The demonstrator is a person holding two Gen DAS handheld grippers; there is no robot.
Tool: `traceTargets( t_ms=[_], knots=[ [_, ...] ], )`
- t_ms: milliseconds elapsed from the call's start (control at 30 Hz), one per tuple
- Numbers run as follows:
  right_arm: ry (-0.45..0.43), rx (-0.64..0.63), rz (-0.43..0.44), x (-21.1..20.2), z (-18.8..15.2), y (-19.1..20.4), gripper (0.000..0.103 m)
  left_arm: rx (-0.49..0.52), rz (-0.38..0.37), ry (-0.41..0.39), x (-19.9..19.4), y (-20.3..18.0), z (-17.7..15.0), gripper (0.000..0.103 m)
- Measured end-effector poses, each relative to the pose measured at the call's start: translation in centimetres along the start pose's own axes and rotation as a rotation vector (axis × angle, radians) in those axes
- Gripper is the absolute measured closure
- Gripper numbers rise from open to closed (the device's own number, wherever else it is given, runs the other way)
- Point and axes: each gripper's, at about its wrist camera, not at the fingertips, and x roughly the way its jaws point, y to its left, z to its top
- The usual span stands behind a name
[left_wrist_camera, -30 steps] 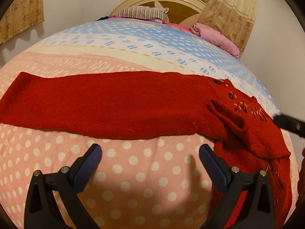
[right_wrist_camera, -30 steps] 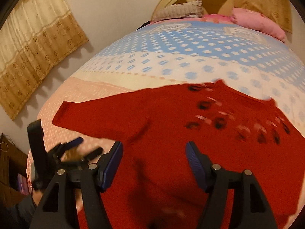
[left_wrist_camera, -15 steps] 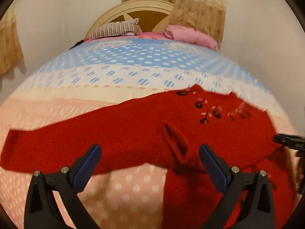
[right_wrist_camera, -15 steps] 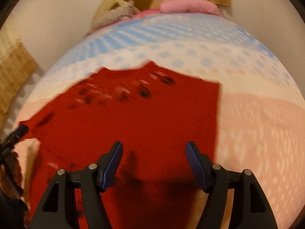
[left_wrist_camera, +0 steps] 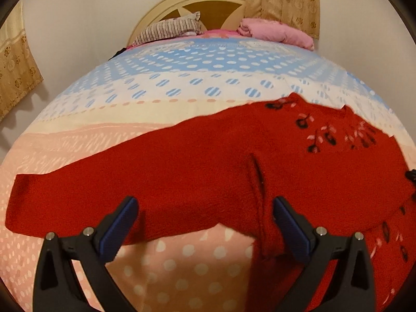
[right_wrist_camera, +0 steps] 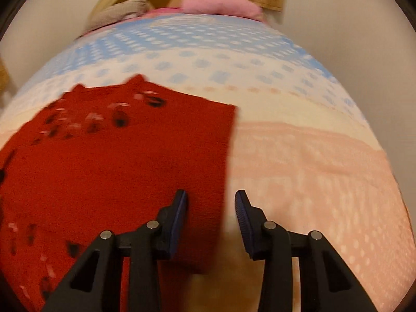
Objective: Fold small clothes
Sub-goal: 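Open the right tool to release the folded sleeve onto the body, then grasp the cuff of the other sleeve with the left tool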
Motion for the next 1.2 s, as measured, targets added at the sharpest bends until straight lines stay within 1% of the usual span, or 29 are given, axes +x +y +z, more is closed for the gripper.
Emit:
traceTargets(
  t_ms=[33, 133, 167, 233, 300, 333, 400, 433, 500, 533, 567, 600, 633, 667, 700, 767, 833, 900, 933, 1000, 1033, 1067, 1100, 1133, 1167, 1200],
  knots=[
    [0.001, 0.011, -0.003, -0.1, -0.3, -0.5, 0.063, -0.003, -0.001, 0.007, 0.1, 0.1, -0.1, 0.0],
    [-0.001, 0.029, 0.016, -0.9, -0.8, -1.6, 0.063, -0.055, -0.031, 0.015, 0.4, 0.8, -0.2, 0.0],
    [-0.006, 0.037, 0.025, -1.3, -0.7, -1.7, 0.063, -0.075, -0.028, 0.01, 0.2, 1.1, -0.2, 0.0],
    [-0.048, 0.047, 0.045, -2.5, -0.2, -1.3, 0.063, -0.14, 0.008, -0.023, -0.5, 2.1, -0.6, 0.0],
    [-0.095, 0.019, 0.087, -3.5, 0.6, 0.3, 0.063, -0.185, 0.004, -0.01, -0.5, 3.1, -1.0, 0.0],
    [-0.105, -0.003, 0.099, -3.5, 0.9, 1.2, 0.063, -0.202, 0.0, 0.003, -0.3, 3.4, -1.2, 0.0],
    [-0.115, -0.061, 0.123, -3.1, 1.7, 3.4, 0.063, -0.235, -0.002, 0.034, 0.2, 4.0, -1.4, 0.0],
    [-0.104, -0.079, 0.137, -2.6, 2.1, 4.3, 0.063, -0.243, -0.005, 0.042, 0.3, 4.1, -1.4, 0.0],
    [-0.046, -0.081, 0.091, -0.7, 2.3, 4.9, 0.063, -0.242, -0.004, 0.04, 0.2, 3.9, -1.5, 0.0],
    [-0.005, -0.052, 0.05, 0.4, 2.3, 4.5, 0.063, -0.234, -0.003, 0.034, 0.0, 3.7, -1.6, 0.0],
    [0.015, -0.013, 0.022, 1.0, 2.1, 3.8, 0.063, -0.225, -0.006, 0.031, -0.1, 3.6, -1.7, 0.0],
    [0.008, 0.026, 0.01, 1.1, 1.8, 2.8, 0.058, -0.223, -0.01, 0.028, -0.1, 3.5, -1.8, 0.0],
    [0.008, 0.035, -0.013, 1.0, 1.6, 2.5, 0.052, -0.224, -0.013, 0.027, -0.1, 3.6, -1.8, 0.0],
    [0.003, 0.034, -0.038, 0.5, 1.5, 2.5, 0.052, -0.222, -0.015, 0.029, 0.0, 3.6, -1.8, 0.0],
    [-0.011, 0.02, -0.046, -0.2, 1.5, 3.1, 0.052, -0.217, -0.014, 0.038, 0.2, 3.5, -1.7, 0.0],
    [-0.035, -0.016, -0.004, -1.4, 1.8, 4.7, 0.052, -0.208, -0.003, 0.048, 0.3, 3.4, -1.7, 0.0],
    [-0.066, -0.07, 0.093, -2.8, 2.3, 7.3, 0.052, -0.207, -0.024, 0.05, 0.1, 3.6, -1.8, 0.0],
    [-0.069, -0.139, 0.187, -3.1, 2.4, 10.5, 0.052, -0.214, -0.053, 0.073, 0.1, 4.1, -2.0, 0.0],
    [-0.058, -0.158, 0.198, -2.8, 2.2, 11.5, 0.052, -0.216, -0.068, 0.082, 0.1, 4.4, -2.1, 0.0],
    [-0.021, -0.181, 0.187, -1.3, 1.6, 12.6, 0.052, -0.23, -0.079, 0.089, -0.5, 5.4, -2.6, 0.0],
    [0.002, -0.176, 0.164, -0.4, 1.1, 12.3, 0.05, -0.239, -0.079, 0.091, -0.9, 6.2, -2.9, 0.0],
    [-0.006, -0.159, 0.153, 0.2, 0.7, 11.9, 0.046, -0.246, -0.075, 0.088, -1.3, 7.0, -3.1, 0.0],
    [-0.033, -0.149, 0.145, 0.2, 0.3, 11.3, 0.037, -0.253, -0.054, 0.077, -1.9, 8.3, -3.5, 0.0],
    [-0.046, -0.146, 0.135, 0.3, 0.0, 10.8, 0.034, -0.252, -0.036, 0.073, -2.2, 8.9, -3.8, 0.0],
    [-0.053, -0.134, 0.142, 0.3, -0.2, 10.6, 0.034, -0.251, -0.005, 0.073, -2.6, 10.2, -4.1, 0.0],
    [-0.058, -0.117, 0.153, 0.2, -0.5, 10.3, 0.034, -0.255, 0.01, 0.076, -2.8, 11.2, -4.4, 0.0]
  ],
)
